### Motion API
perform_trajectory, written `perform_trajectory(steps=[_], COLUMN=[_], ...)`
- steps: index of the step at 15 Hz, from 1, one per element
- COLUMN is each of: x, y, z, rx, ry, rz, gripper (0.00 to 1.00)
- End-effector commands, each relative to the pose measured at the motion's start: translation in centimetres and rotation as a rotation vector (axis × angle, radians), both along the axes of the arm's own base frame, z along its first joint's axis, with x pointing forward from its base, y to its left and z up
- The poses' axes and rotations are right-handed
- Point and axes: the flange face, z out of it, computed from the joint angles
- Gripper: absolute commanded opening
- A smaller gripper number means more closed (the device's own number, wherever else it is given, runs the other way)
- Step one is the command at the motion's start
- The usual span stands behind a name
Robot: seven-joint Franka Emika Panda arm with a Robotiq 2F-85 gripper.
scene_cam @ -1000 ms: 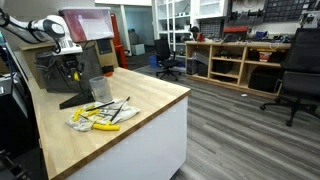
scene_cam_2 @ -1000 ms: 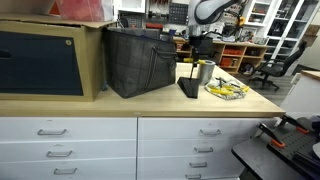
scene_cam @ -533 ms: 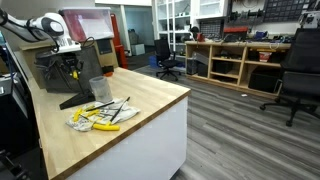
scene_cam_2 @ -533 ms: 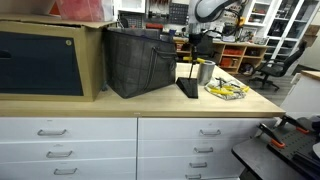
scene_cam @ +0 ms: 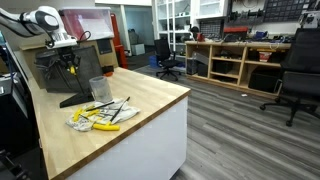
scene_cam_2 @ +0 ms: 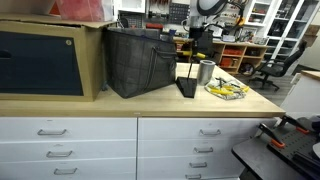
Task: Remove the yellow object from the black platform and put it on the table
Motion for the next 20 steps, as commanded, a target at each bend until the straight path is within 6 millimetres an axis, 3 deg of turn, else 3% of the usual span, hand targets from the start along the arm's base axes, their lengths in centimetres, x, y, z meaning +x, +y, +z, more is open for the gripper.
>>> perform_trajectory(steps=[1,6,13,20], x=[-1.4,-3.1,-6.8,-10.0], y=[-0.8,-2.6,-5.6,-8.0], z=[3.3,4.6,2.4,-0.7], rx=[-0.019,-0.081,-0.209,-0.398], ry=[-0.030,0.027,0.278,0.066], rz=[-0.009,0.069,0.190,0.141], gripper=[0.05,0.05,0.05,0.05])
